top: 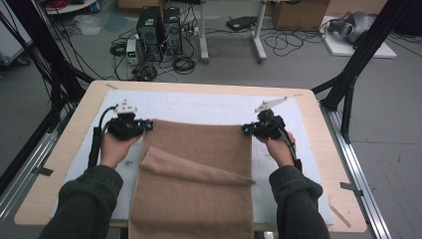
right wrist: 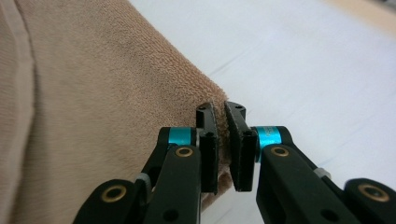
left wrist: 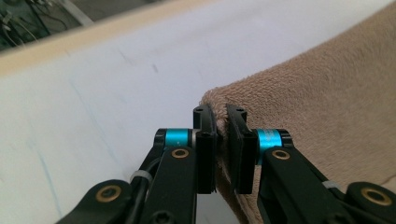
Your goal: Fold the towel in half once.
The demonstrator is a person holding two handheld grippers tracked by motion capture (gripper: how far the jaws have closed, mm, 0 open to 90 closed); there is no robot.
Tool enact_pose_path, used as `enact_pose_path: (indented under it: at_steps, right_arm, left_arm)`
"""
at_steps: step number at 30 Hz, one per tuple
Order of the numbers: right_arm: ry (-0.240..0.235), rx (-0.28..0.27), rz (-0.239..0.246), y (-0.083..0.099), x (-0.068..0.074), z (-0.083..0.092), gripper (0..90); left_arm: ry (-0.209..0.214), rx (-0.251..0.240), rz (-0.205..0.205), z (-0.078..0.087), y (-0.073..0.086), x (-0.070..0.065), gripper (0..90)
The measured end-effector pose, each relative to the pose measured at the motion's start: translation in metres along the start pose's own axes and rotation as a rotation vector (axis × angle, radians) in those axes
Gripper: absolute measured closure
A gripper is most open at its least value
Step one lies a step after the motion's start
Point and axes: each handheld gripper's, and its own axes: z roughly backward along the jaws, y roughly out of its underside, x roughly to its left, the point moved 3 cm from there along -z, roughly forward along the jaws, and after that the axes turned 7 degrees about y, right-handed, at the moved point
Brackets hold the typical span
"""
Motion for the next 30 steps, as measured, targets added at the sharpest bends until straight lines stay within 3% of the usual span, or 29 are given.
enact_pose_path:
  at_steps: [3, 5, 6, 7, 8, 9, 11, 13, 18, 23, 30]
  right_arm:
    - [0.048, -0.027, 0.006, -0.029, -0.016, 0.009, 84.5]
    - [0.077, -0.057, 0.016, -0.048, -0.023, 0.015, 83.4]
    - [0.093, -0.06, 0.024, -0.053, -0.027, 0.016, 78.4]
    - [0.107, -0.057, 0.017, -0.056, -0.031, 0.014, 66.6]
    - [0.121, -0.062, -0.002, -0.056, -0.034, 0.012, 62.4]
    - [0.098, -0.061, -0.028, -0.053, -0.037, 0.01, 59.3]
    - [0.086, -0.014, -0.05, -0.044, -0.036, 0.004, 54.8]
    - [0.077, 0.01, -0.027, -0.034, -0.03, 0.001, 53.4]
    - [0.023, 0.027, -0.027, -0.007, -0.01, -0.001, 49.2]
    - [-0.003, 0.044, 0.0, 0.019, 0.01, -0.001, 48.8]
    - [-0.048, 0.027, 0.007, 0.05, 0.031, -0.001, 48.8]
  left_arm:
    - [-0.045, -0.015, -0.022, -0.002, -0.038, 0.012, 82.6]
    - [-0.06, -0.035, -0.019, -0.003, -0.052, 0.018, 81.8]
    - [-0.075, -0.036, -0.017, -0.004, -0.055, 0.019, 77.7]
    - [-0.104, -0.025, -0.016, -0.005, -0.054, 0.021, 69.7]
    - [-0.097, -0.015, -0.002, -0.006, -0.05, 0.023, 64.7]
    - [-0.09, 0.001, 0.007, -0.006, -0.045, 0.024, 61.6]
    - [-0.068, 0.023, 0.01, -0.006, -0.032, 0.025, 57.1]
    - [-0.047, 0.039, 0.016, -0.004, -0.02, 0.023, 56.8]
    - [0.027, 0.042, 0.008, 0.0, 0.009, 0.009, 54.7]
    - [0.074, 0.086, -0.01, 0.002, 0.041, -0.007, 53.6]
    - [0.124, 0.118, -0.063, 0.011, 0.068, -0.032, 51.6]
